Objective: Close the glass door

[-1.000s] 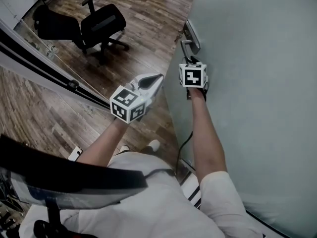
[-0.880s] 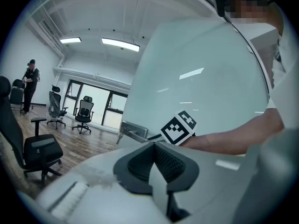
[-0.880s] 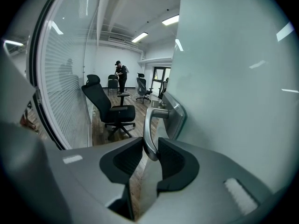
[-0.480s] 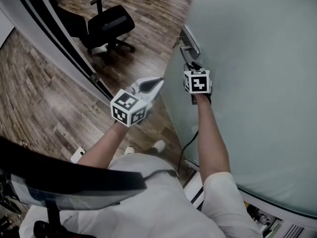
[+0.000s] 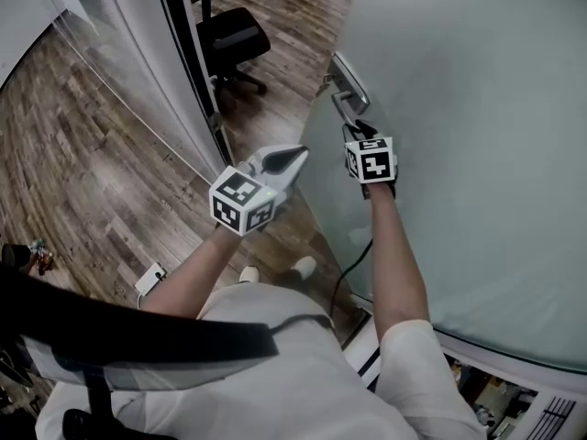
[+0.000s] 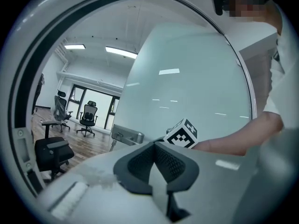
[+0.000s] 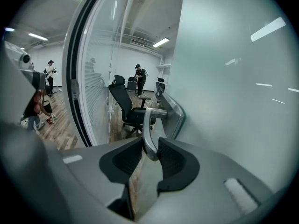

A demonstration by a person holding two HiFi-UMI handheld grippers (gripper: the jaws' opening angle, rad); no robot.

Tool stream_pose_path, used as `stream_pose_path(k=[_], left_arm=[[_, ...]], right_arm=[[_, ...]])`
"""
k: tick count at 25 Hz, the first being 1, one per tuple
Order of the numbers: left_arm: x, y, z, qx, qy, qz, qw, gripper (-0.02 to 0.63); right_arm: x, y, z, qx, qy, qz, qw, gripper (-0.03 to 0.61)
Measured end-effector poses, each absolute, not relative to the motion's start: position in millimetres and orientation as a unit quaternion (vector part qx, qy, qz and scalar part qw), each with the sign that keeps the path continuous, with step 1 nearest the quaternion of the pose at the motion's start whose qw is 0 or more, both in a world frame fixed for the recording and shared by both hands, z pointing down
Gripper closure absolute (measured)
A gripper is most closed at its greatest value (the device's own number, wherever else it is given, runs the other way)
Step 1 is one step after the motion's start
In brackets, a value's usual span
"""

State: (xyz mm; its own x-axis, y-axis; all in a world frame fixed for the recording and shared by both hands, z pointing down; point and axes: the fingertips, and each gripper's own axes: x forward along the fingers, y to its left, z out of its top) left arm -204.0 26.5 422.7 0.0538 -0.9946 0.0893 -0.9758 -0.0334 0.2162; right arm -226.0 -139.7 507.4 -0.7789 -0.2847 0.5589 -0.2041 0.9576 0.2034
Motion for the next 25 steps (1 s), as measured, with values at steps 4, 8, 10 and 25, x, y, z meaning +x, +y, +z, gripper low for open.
stream_pose_path(k=[4, 8, 10, 25], left_arm=[[-208.8, 57.4, 419.0, 0.709, -0.696, -0.047, 0.105, 0.609], [-209.9, 88.6, 423.0, 0.706, -0.699, -0.052, 0.103, 0.609], [-209.9, 102.7, 427.8, 0.704, -0.701, -0.055, 0.105, 0.609], [-211.3, 170.7, 432.5, 0.669, -0.734, -0.070, 0.098, 0.608]], right_arm=[[-227.2, -111.1, 506.2, 0.118, -0.942, -0.072, 0.306, 0.465], [-224.5, -87.8, 508.5, 0.117, -0.943, -0.073, 0.304, 0.462], [-222.4, -79.4, 511.1, 0.117, -0.943, -0.073, 0.304, 0.460], [-216.3, -18.9, 518.8, 0.095, -0.946, -0.082, 0.299, 0.457]])
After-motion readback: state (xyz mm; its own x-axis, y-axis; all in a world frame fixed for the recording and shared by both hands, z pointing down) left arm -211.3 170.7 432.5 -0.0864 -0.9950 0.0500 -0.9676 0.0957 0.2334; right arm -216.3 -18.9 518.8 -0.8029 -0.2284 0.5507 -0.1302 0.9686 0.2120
